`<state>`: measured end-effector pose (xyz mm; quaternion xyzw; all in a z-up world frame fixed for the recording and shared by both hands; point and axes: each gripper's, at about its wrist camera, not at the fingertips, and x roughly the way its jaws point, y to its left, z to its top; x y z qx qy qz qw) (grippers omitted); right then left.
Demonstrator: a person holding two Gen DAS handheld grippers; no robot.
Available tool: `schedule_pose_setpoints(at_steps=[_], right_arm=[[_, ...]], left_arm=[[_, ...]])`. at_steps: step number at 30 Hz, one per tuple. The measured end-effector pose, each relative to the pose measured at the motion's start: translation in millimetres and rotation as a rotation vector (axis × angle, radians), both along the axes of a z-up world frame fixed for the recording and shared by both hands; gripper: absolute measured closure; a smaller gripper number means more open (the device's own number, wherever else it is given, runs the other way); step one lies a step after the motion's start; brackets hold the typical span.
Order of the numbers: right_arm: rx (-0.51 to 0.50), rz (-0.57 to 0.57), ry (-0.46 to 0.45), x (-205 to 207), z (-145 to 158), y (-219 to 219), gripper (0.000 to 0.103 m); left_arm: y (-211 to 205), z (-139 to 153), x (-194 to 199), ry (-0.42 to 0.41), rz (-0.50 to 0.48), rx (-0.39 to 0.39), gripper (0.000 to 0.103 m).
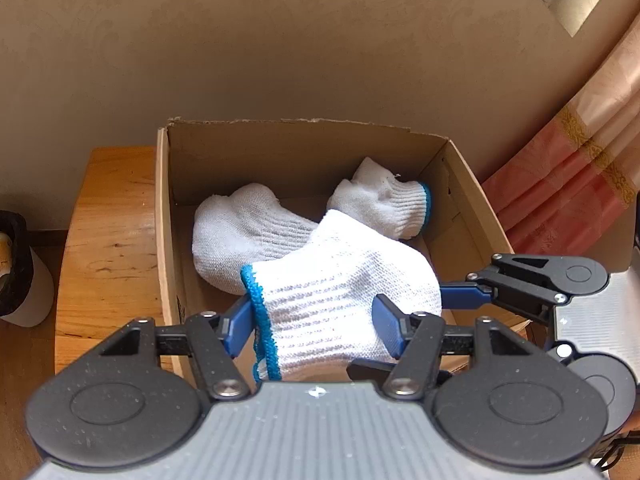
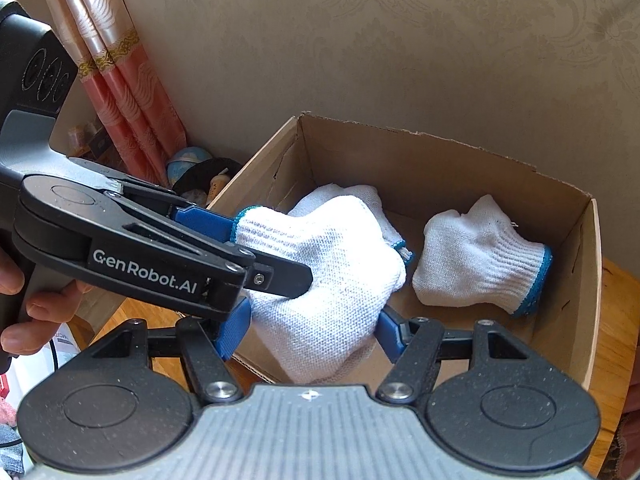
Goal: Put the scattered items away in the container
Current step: 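Lift the held glove with both tools and carry it over the box, then lower the glove into the box and open both tools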
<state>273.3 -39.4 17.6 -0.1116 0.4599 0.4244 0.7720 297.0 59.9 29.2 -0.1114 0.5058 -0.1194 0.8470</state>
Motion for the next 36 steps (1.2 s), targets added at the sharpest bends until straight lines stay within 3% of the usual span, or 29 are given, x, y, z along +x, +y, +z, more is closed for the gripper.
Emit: schedule_pose_setpoints(at_steps=[18, 36], right_arm=[[-0.020, 0.008, 0.125, 14, -17, 5, 0.029], [-0.023, 0.030, 0.162, 13, -27, 14, 0.027]], left_arm=[[-8, -16, 7, 0.079, 0.016, 0.054, 0.041], [-4, -23, 10, 0.106, 0.030, 0.108, 0.039]])
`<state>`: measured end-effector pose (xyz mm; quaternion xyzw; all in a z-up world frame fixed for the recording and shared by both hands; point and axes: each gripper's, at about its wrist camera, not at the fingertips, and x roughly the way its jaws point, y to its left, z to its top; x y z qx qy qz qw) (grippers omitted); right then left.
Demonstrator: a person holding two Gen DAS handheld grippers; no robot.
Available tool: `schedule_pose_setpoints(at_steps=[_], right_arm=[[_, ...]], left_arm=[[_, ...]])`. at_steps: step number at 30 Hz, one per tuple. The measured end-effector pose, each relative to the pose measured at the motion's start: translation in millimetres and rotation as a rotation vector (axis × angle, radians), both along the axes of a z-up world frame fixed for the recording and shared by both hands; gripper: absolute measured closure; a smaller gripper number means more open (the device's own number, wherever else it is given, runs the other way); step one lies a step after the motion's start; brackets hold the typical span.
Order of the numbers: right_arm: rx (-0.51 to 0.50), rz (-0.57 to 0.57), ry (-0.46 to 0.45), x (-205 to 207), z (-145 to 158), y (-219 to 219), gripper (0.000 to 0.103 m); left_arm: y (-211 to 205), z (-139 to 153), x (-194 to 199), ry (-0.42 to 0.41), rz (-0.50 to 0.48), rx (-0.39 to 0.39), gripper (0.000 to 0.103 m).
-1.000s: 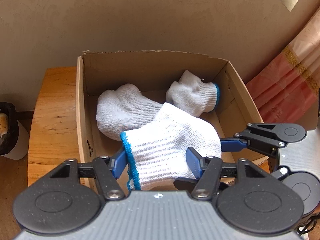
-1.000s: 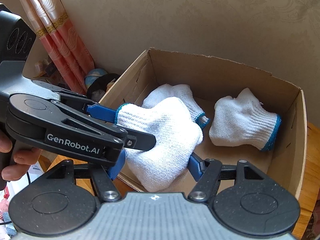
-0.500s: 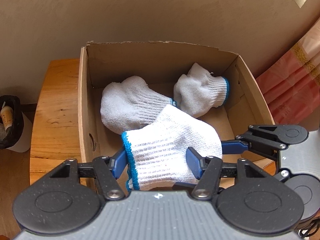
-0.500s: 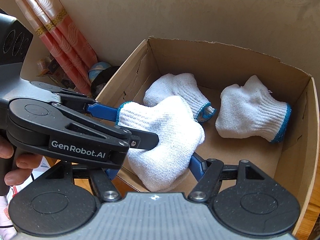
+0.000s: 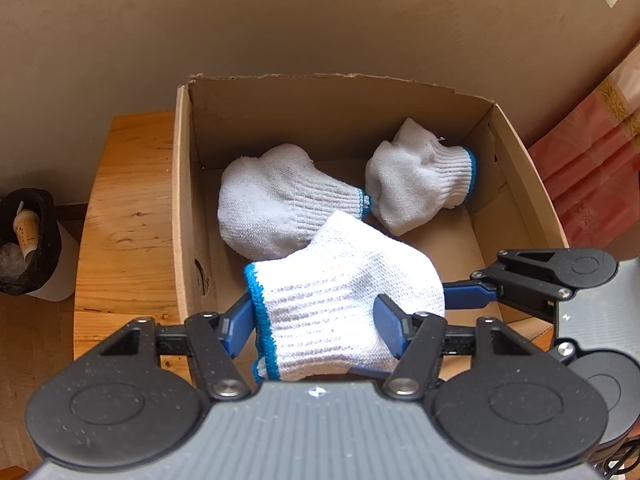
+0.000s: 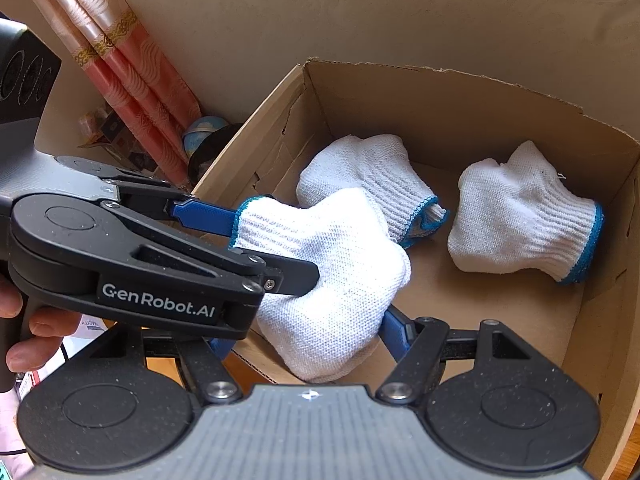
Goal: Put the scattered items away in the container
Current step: 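Lower the glove into the box and open both tools, then raise both tools out of the box and move toward the remaining gloves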
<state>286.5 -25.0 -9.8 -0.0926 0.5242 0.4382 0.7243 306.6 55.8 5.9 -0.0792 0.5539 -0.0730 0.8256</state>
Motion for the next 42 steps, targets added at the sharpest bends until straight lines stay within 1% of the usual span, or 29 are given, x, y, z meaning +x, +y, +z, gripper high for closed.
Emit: schedule_pose_setpoints(at_steps=[7, 11, 15, 19, 23, 31, 36, 38, 40, 42], right_arm=[[0.002, 0.008, 0.016, 1, -3, 2, 0.027], [0.003, 0.008, 0.024, 2, -4, 1, 0.027], [-0.001, 0.007, 0.018, 3, -5, 1, 0.026], [-0.016, 0.001, -0.004, 3, -4, -1, 0.026], [-0.009, -0.017, -0.006, 5, -2, -6, 0.026], [-0.017, -0.023, -0.003, 3, -2, -2, 0.026], [-0.003, -0.028, -0.021, -4, 7, -5, 0.025], [-0.003, -0.031, -0.044, -8, 15, -10, 0.023], [-0.002, -0.034, -0.070, -15, 23, -17, 0.022], [0.003, -0.045, -0.091, -22, 30, -27, 0.020]], left_arm=[[0, 0, 0, 0.002, 0.003, 0.023, 0.037], [-2, 4, -2, -0.021, 0.003, 0.044, 0.035], [-2, 12, -4, -0.046, -0.015, 0.025, 0.034], [-2, 18, -6, -0.061, -0.021, 0.022, 0.034], [-1, 23, -9, -0.077, -0.020, 0.017, 0.034], [2, 37, -17, -0.119, -0.024, 0.031, 0.033], [2, 47, -28, -0.159, -0.046, 0.043, 0.030], [1, 52, -34, -0.181, -0.055, 0.050, 0.029], [0, 56, -40, -0.200, -0.064, 0.052, 0.029], [-1, 59, -47, -0.213, -0.072, 0.047, 0.025]])
